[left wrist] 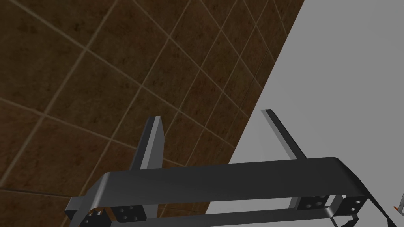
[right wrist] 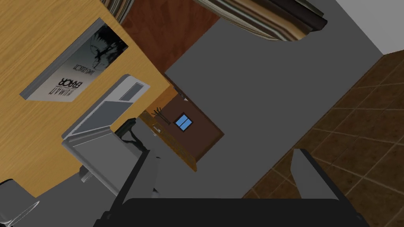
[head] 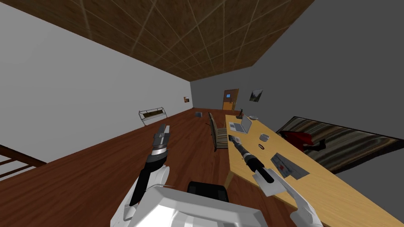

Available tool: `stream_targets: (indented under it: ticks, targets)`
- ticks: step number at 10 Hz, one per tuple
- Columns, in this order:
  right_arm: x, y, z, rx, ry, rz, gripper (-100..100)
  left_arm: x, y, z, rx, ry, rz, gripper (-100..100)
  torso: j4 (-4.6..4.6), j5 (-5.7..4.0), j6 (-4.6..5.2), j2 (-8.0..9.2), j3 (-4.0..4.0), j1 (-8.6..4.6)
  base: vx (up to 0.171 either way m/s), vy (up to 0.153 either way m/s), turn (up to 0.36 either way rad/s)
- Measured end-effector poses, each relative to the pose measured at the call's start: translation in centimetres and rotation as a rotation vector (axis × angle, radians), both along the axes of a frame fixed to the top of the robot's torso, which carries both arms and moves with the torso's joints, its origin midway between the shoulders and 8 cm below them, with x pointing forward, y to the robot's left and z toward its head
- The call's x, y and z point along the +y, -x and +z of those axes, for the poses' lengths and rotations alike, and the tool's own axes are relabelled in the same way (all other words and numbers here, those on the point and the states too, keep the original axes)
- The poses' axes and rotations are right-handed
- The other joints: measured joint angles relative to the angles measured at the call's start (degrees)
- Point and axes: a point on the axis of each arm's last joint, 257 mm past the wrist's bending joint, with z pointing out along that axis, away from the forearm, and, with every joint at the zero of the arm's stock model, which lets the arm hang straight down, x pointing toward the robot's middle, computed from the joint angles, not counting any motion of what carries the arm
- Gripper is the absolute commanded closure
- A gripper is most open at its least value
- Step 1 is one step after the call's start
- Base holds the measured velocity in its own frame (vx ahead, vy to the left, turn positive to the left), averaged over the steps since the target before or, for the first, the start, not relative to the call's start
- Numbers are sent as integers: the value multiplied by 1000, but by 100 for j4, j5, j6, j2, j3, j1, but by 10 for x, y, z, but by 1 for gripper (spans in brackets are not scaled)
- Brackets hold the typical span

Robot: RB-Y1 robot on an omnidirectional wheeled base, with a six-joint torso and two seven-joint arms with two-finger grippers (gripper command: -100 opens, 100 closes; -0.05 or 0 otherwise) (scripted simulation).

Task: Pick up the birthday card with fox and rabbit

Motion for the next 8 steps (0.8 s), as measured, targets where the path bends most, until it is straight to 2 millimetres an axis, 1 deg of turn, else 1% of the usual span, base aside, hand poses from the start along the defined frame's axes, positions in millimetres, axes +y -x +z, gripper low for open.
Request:
stream_targets:
  ticks: [2, 3, 4, 5, 6, 8]
  targets:
    - [-24, 5, -24, 78, 67, -29, -100, 0, 0, 0, 0, 0, 0, 0, -1, 0, 0, -6, -3, -2, 56, 76, 97]
    - [-40, 9, -35, 117, 96, -46, -100, 0, 0, 0, 0, 0, 0, 0, -1, 0, 4, -4, -3, -9, 57, 60, 116]
    - [-52, 16, -46, 157, 135, -62, -100, 0, 0, 0, 0, 0, 0, 0, -1, -1, 2, -5, -3, -10, 50, 45, 55]
    - [-62, 19, -54, 186, 162, -73, -100, 0, 0, 0, 0, 0, 0, 0, -1, -2, 4, -3, -2, -16, 18, 19, -15]
    - [-70, 21, -61, 205, 172, -83, -100, 0, 0, 0, 0, 0, 0, 0, 1, -4, 5, 6, 3, -24, 32, 33, 103]
    - [-100, 28, -79, 274, 233, -114, -100, 0, 0, 0, 0, 0, 0, 0, 0, -4, 4, 3, 1, -22, 43, 36, 105]
